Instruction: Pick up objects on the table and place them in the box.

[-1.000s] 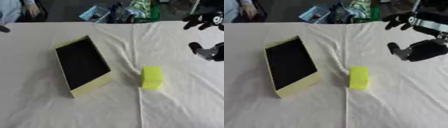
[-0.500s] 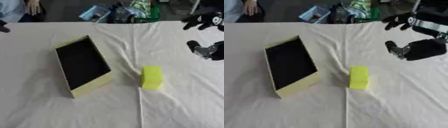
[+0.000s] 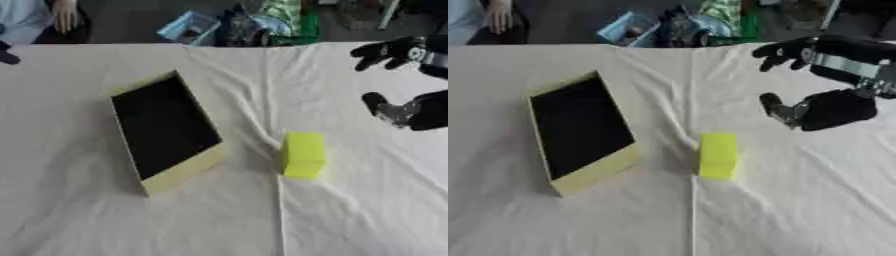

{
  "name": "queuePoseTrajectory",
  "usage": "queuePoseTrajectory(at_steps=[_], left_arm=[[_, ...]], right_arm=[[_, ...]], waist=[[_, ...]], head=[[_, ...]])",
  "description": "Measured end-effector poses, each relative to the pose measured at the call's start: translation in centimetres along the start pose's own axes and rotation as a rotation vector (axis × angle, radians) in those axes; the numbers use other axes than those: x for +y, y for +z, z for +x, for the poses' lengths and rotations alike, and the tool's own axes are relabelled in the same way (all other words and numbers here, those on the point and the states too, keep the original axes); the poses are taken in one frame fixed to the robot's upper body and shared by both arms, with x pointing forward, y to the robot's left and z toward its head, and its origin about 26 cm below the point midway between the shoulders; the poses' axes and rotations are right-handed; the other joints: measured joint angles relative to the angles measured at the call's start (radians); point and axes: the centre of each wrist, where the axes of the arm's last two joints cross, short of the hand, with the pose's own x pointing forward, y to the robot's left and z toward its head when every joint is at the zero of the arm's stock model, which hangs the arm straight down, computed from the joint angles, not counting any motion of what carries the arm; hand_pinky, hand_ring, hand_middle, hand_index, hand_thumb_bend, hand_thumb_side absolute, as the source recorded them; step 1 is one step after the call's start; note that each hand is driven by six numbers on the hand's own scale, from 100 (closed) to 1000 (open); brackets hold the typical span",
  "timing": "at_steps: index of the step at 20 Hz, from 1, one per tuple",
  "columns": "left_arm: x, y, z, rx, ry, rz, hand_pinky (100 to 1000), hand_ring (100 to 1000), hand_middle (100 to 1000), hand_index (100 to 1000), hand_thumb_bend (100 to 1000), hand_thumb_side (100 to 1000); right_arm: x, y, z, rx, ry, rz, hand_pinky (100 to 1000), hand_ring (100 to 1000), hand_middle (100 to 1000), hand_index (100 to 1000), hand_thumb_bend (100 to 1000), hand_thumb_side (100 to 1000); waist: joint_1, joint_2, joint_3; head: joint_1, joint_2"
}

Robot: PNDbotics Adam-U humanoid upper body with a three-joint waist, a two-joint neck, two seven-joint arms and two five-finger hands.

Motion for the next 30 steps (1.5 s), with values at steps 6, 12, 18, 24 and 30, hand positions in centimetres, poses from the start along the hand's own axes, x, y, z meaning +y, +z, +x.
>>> queuePoseTrajectory(at_steps=[6, 12, 18, 24, 30], left_arm=[[-0.1, 0.0, 0.0, 0.000, 0.002, -0.002, 509, 690, 677, 674, 100, 638], [-0.1, 0.0, 0.0, 0.000, 0.003, -0.002, 509, 690, 677, 674, 100, 634], [-0.1, 0.0, 0.0, 0.001, 0.003, -0.003, 508, 690, 677, 674, 100, 638], [-0.1, 0.0, 0.0, 0.001, 0.002, -0.003, 508, 690, 677, 673, 100, 636], [-0.1, 0.0, 0.0, 0.002, 0.002, -0.004, 506, 690, 679, 673, 100, 633]], right_arm=[[1.1, -1.0, 0.7, -0.017, 0.004, 0.042, 879, 938, 831, 1000, 100, 624], [2.4, -1.9, 1.4, -0.034, -0.012, 0.076, 873, 947, 829, 1000, 100, 630], [3.4, -2.6, 2.0, -0.050, -0.019, 0.104, 880, 956, 838, 1000, 100, 678], [4.1, -3.2, 2.0, -0.051, 0.011, 0.148, 888, 964, 848, 1000, 100, 742], [4.8, -3.9, 1.5, -0.020, 0.039, 0.173, 903, 979, 882, 1000, 100, 755]], waist=[[-0.003, 0.000, -0.001], [-0.008, 0.000, -0.002], [-0.010, 0.000, -0.005], [-0.014, 0.000, -0.001], [-0.014, 0.001, 0.001]], head=[[-0.002, 0.002], [-0.003, 0.002], [-0.003, 0.002], [-0.006, 0.002], [-0.008, 0.002]])
